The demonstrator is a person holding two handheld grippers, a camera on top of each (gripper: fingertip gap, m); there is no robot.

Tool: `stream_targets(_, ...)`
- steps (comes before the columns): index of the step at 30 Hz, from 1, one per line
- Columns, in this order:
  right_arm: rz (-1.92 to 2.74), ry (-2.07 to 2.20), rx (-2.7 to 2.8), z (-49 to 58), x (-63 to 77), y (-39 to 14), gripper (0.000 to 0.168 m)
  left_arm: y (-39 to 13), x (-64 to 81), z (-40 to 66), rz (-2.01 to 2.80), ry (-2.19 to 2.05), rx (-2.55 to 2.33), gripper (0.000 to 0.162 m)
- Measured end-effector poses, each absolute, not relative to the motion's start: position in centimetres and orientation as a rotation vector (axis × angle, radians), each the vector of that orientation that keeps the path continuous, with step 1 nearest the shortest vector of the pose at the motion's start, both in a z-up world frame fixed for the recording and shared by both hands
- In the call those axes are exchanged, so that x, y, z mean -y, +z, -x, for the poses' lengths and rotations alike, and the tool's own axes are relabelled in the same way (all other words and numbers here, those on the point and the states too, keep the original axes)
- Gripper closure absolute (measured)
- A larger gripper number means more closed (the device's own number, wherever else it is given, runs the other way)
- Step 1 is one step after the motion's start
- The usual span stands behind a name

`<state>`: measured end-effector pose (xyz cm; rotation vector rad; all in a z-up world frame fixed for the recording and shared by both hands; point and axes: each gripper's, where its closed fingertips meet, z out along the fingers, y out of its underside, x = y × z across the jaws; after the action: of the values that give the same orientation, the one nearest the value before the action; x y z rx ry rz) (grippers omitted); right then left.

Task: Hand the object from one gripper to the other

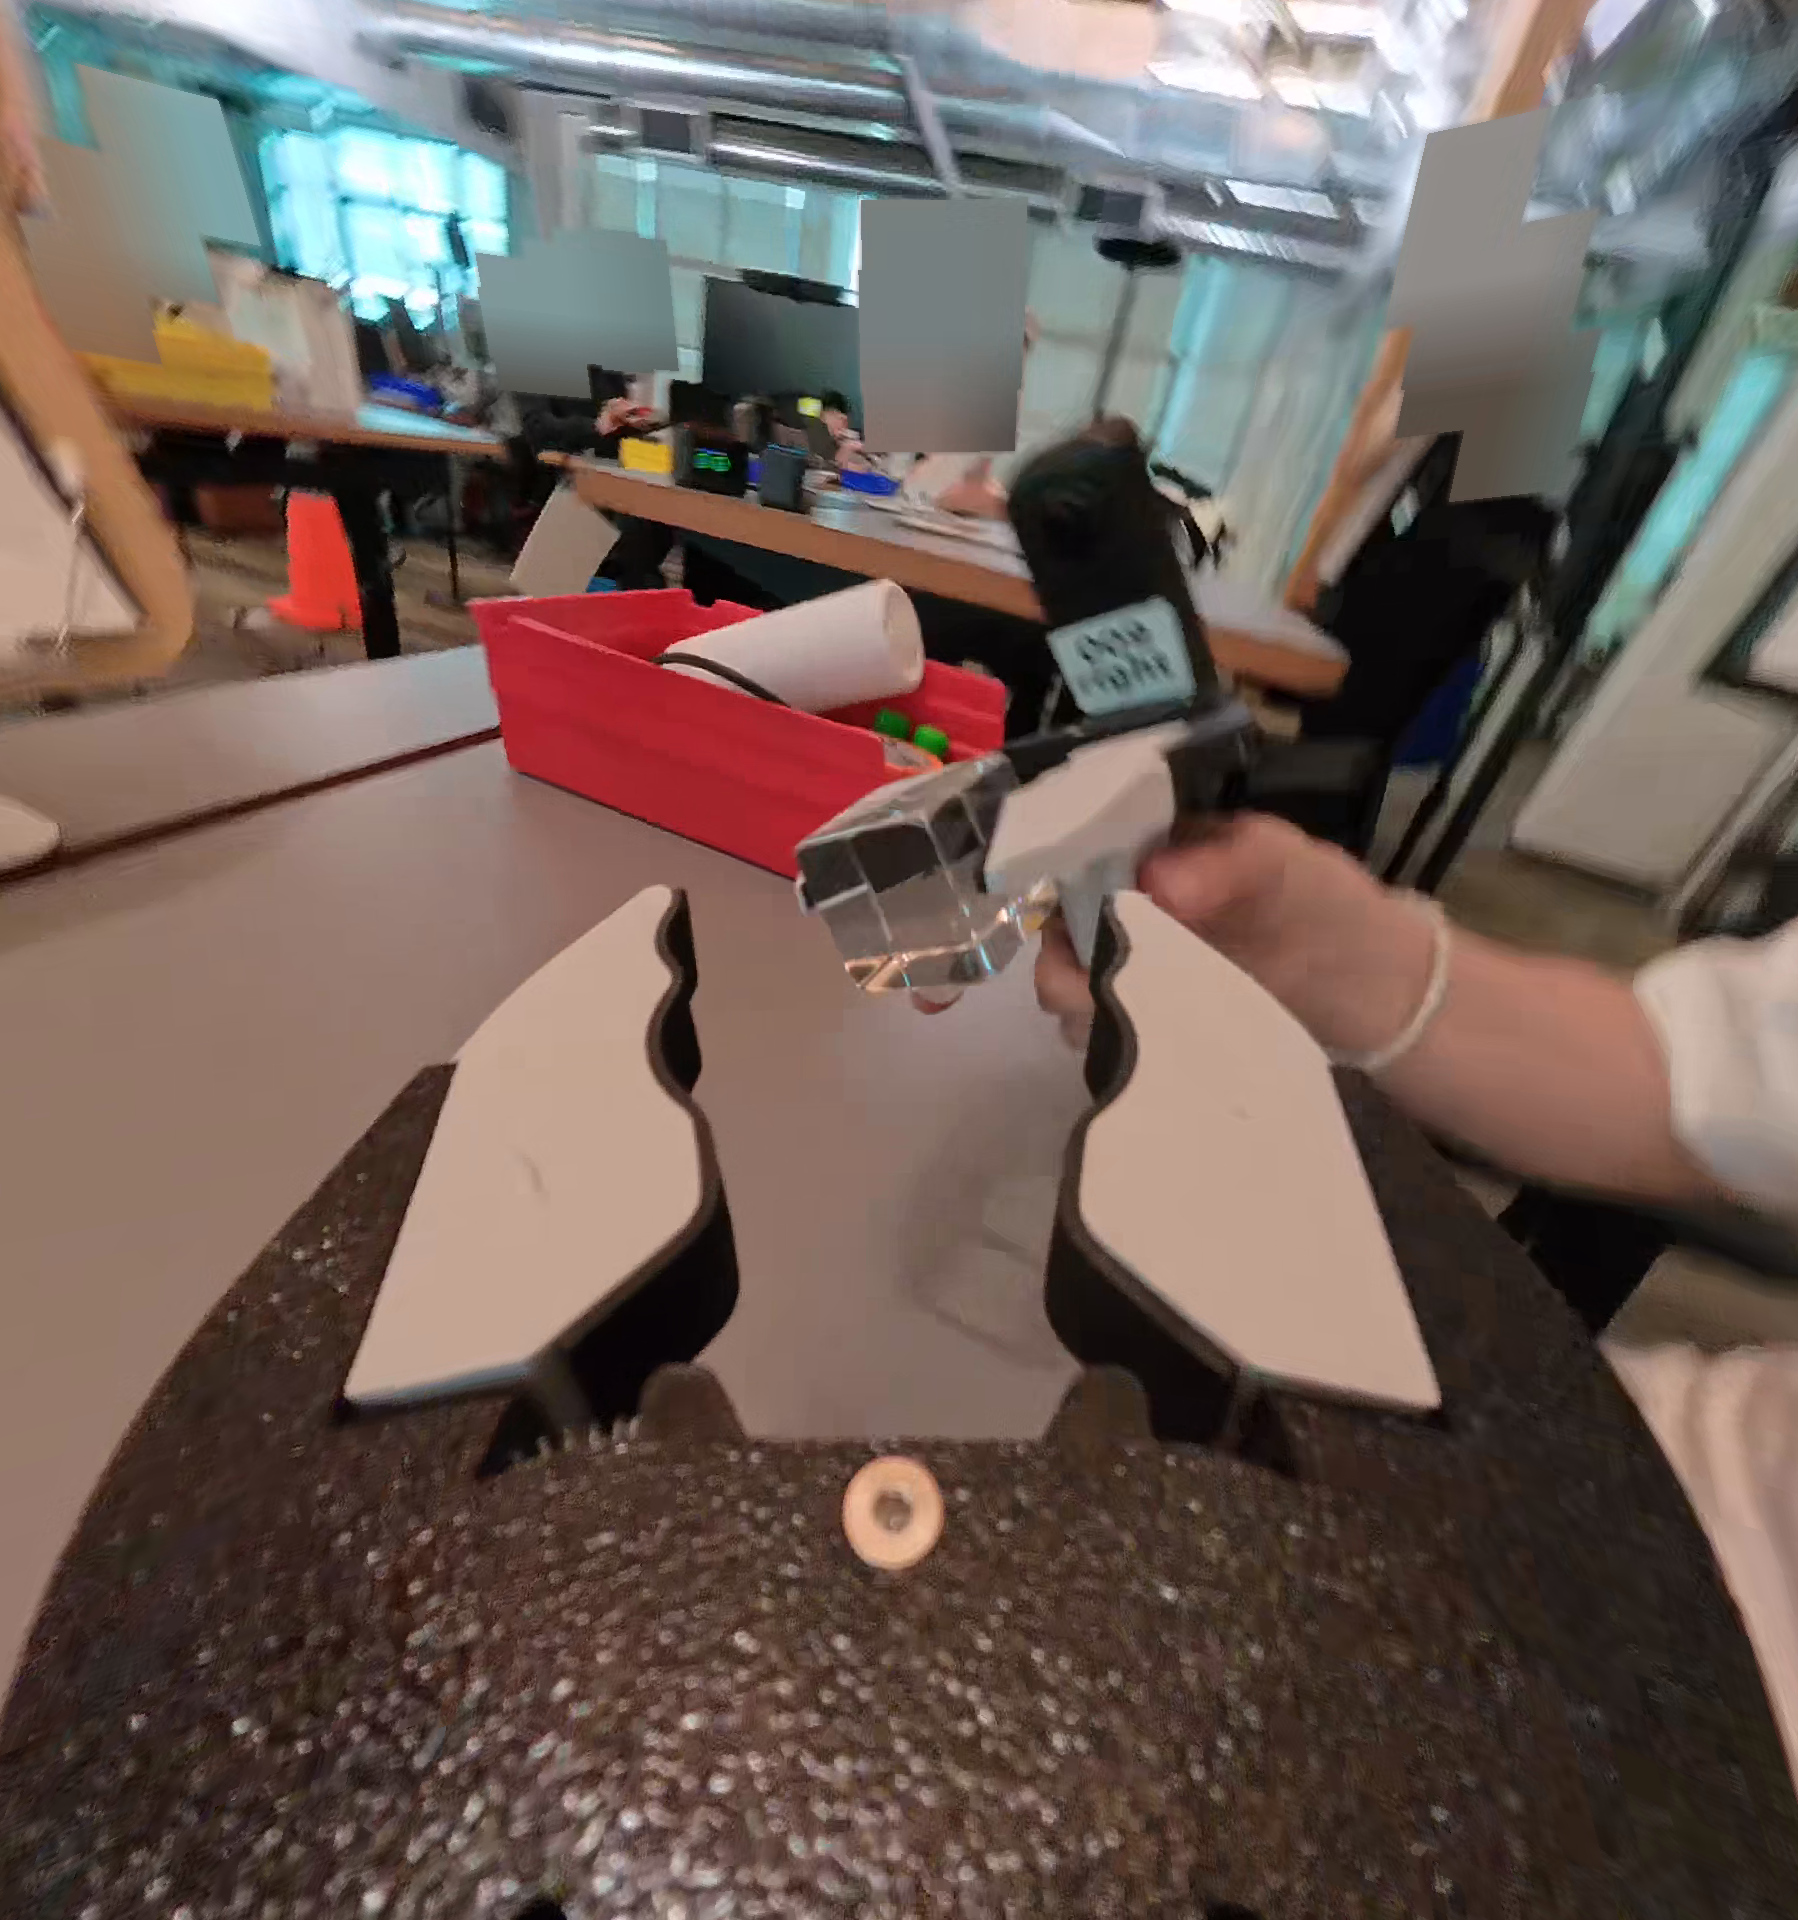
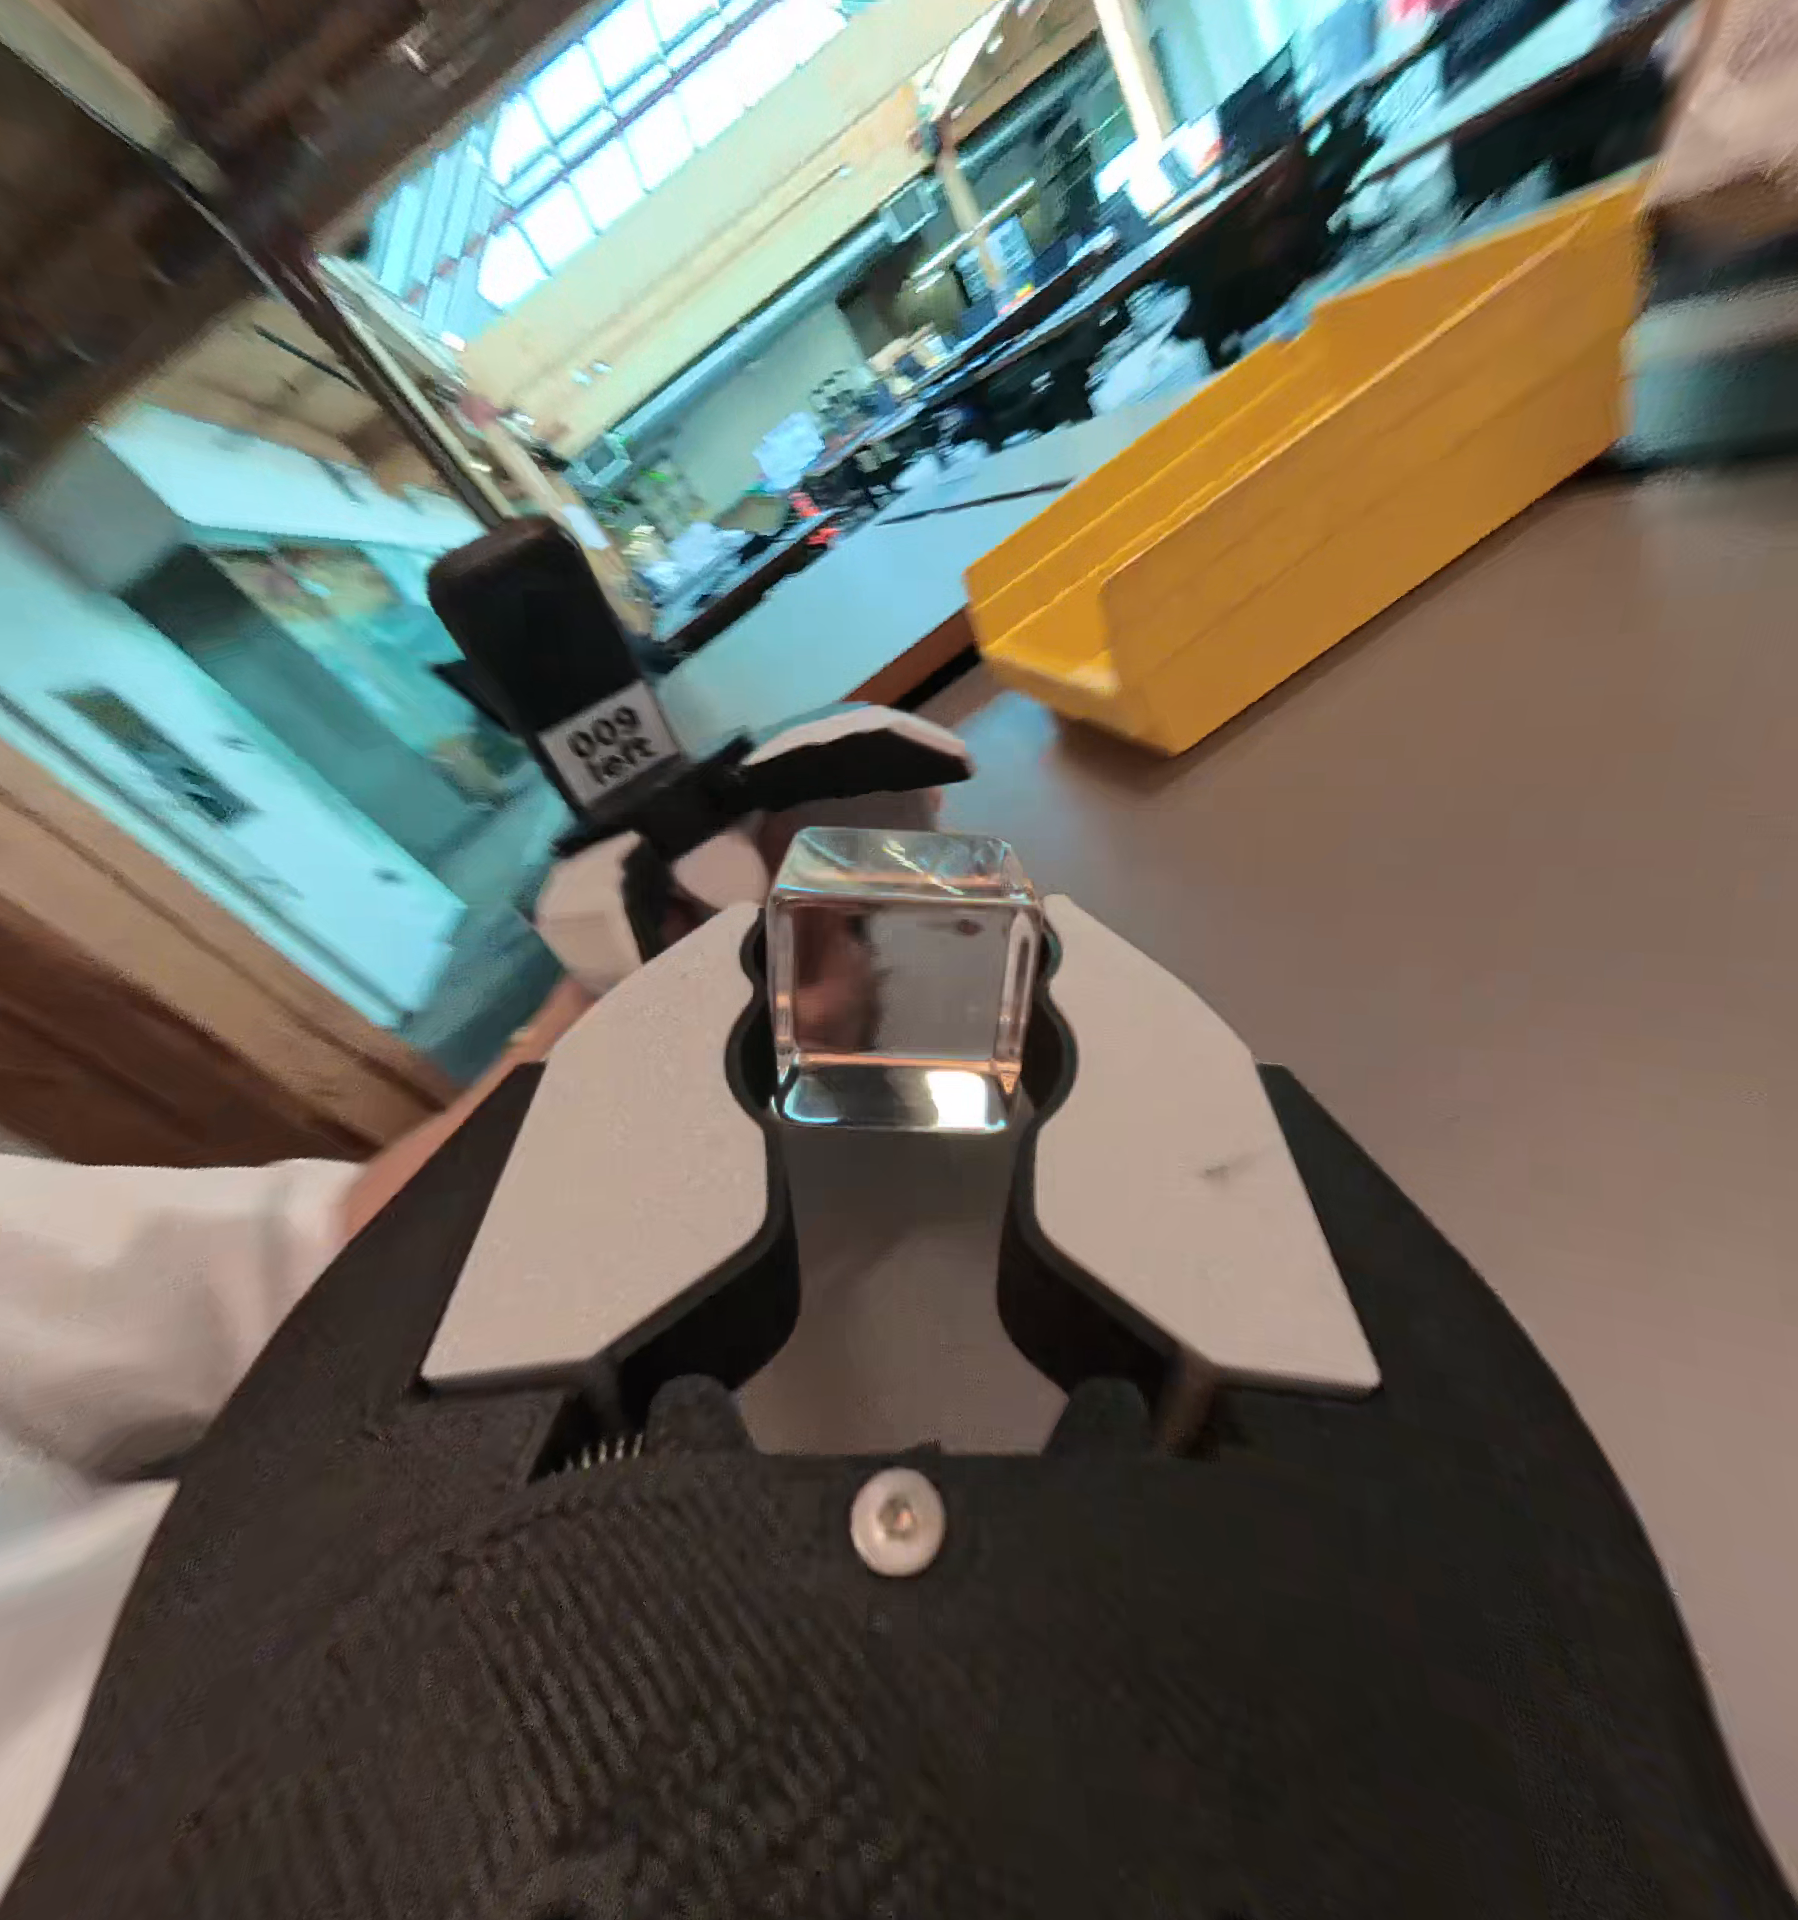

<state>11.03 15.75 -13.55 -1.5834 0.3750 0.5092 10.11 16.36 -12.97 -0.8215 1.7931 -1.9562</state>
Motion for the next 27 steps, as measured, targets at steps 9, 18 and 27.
stream_targets(9,1.778,-0.344,0.069,-11.2,-16.0,-13.9,0.123,-12.8,-14.9,-9.5,1.39,-1.848,-1.917,0.095)
stream_targets(18,1.833,-1.075,0.639,-9.0,-16.9,-15.1,0.123,-16.0,-13.7,-8.6,1.433,-1.598,-2.135,0.104)
stream_targets(27,1.895,-1.145,0.745,-9.4,-16.8,-17.5,0.123,-18.0,-13.3,-9.5,1.253,-1.679,-2.204,0.117)
